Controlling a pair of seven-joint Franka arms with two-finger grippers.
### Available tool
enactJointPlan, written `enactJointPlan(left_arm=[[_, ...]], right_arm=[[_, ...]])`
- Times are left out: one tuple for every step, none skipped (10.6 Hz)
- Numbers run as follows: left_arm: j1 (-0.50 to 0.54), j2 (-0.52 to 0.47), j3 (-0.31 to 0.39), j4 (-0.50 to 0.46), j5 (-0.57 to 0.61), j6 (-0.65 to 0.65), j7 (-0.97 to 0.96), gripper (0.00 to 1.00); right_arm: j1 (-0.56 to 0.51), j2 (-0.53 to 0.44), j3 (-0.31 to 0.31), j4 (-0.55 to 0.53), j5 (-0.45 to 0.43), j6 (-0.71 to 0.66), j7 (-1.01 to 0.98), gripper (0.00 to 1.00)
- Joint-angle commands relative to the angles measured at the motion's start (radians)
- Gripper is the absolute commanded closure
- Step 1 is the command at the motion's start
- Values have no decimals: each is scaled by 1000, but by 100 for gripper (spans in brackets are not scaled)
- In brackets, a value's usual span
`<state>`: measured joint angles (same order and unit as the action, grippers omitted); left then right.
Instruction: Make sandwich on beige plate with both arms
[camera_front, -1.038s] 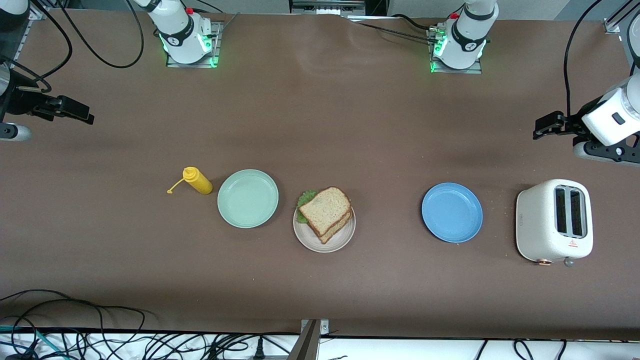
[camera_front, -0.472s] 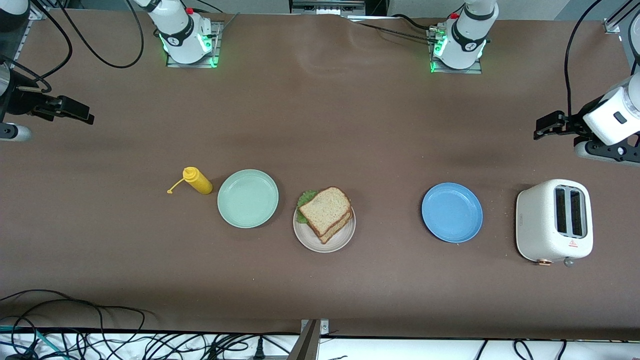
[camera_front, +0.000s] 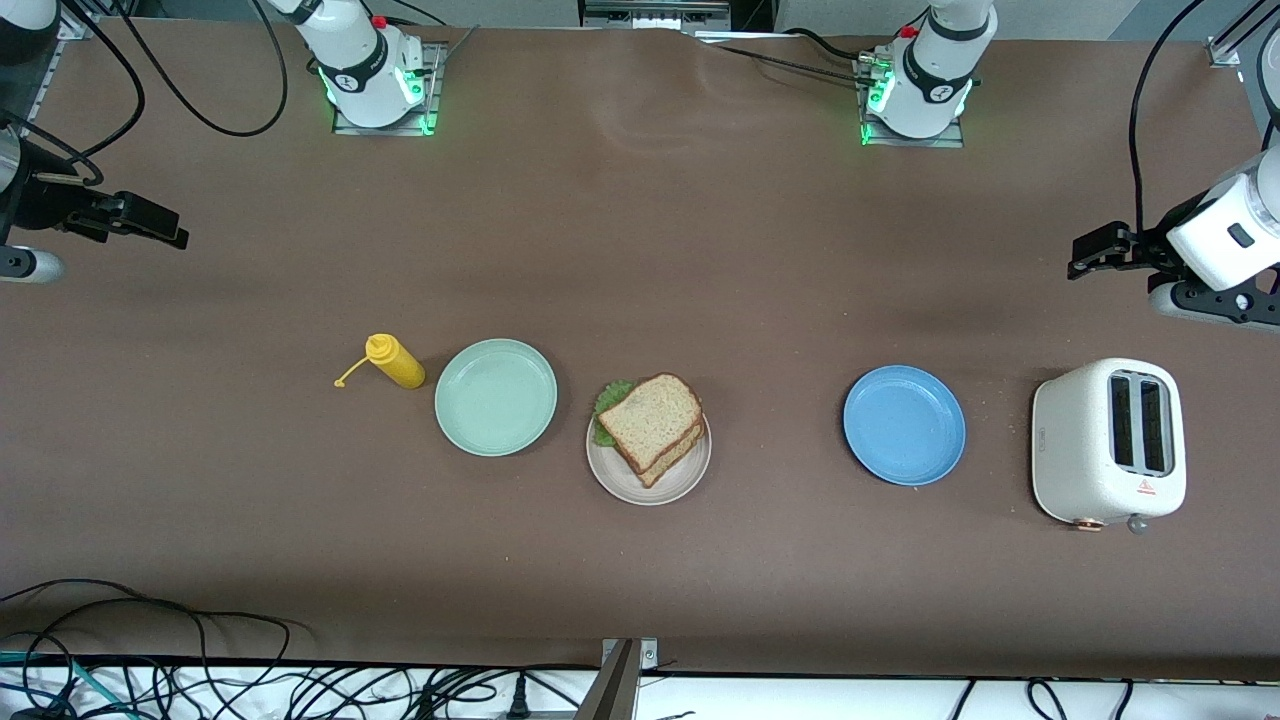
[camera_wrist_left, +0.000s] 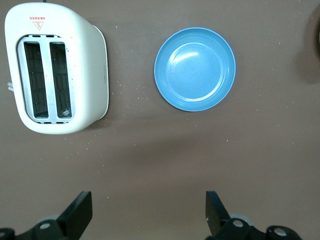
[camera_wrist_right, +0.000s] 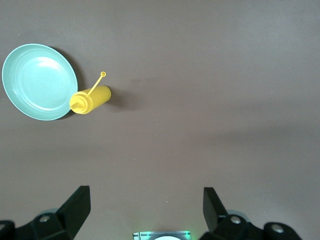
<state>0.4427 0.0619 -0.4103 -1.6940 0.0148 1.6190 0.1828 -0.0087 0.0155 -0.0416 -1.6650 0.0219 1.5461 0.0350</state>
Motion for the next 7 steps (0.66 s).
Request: enactJointPlan(left_arm=[[11,-2,-4,10,-26,-4,24,0],[11,-2,-4,10,-26,-4,24,0],[11,-2,-5,10,-26,-4,24,0],[11,-2,-4,10,-26,-4,24,0],[11,-2,-4,10,-26,-4,24,0],[11,-2,-4,10,-26,-4,24,0],[11,-2,-4,10,-26,-4,24,0]], right_arm=[[4,12,2,30,-5,-18,11,0],[4,11,2,30,-5,-14,11,0],[4,11,2,30,-5,-14,13,0],[4,11,2,30,-5,-14,13,0],[4,11,2,30,-5,-12,13,0],[4,11,2,30,-5,-12,13,0],[4,11,2,30,-5,-11,13,0]])
